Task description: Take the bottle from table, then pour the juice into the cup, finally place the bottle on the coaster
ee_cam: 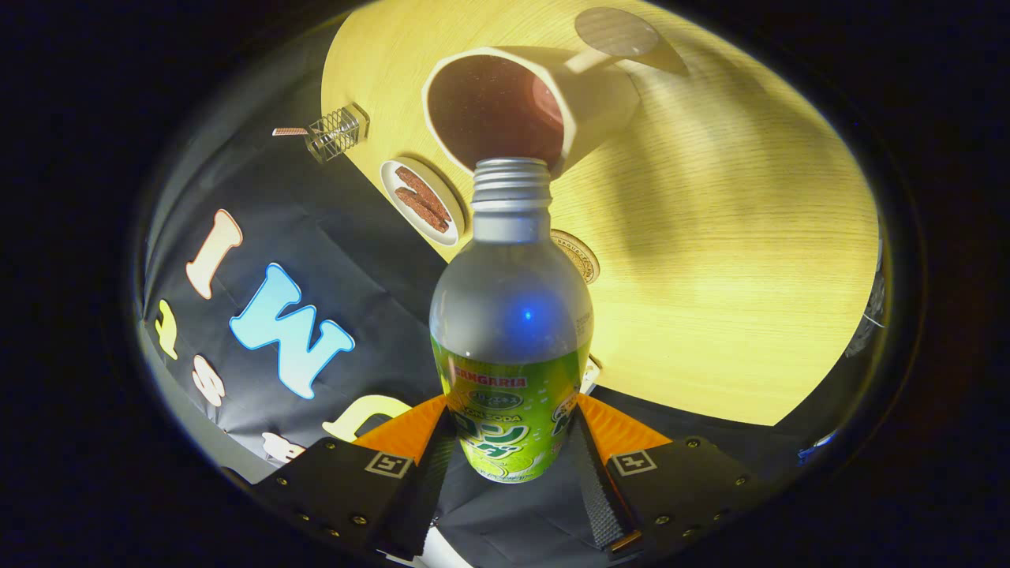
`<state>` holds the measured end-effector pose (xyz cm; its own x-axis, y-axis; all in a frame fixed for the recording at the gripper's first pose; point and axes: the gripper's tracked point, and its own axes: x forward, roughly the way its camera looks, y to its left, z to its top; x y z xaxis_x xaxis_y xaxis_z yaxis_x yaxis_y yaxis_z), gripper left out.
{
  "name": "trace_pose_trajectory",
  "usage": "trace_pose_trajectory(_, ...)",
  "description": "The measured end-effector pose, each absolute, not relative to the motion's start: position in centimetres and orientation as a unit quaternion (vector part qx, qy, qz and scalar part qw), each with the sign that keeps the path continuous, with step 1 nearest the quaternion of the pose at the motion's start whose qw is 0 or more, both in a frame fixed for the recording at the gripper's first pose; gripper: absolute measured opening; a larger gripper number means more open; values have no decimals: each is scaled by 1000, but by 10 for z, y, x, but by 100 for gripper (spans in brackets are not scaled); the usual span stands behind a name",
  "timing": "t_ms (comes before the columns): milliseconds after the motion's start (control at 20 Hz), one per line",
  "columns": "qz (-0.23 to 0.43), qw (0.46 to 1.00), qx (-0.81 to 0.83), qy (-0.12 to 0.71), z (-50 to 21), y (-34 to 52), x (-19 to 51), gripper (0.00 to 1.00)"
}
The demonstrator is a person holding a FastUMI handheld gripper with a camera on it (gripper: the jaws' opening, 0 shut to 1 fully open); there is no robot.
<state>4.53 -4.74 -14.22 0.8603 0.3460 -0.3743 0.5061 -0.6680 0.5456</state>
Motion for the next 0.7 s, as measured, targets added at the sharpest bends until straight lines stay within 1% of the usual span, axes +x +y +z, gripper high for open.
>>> trace_pose_trajectory(200,-120,331,905,238,-142,-48,45,76)
trace_pose_trajectory(300,-124,340,902,237,-144,-48,44,76)
trace_pose_trajectory(500,-133,373,888,235,-154,-46,46,76)
trace_pose_trajectory(700,-145,425,860,243,-171,-40,42,76)
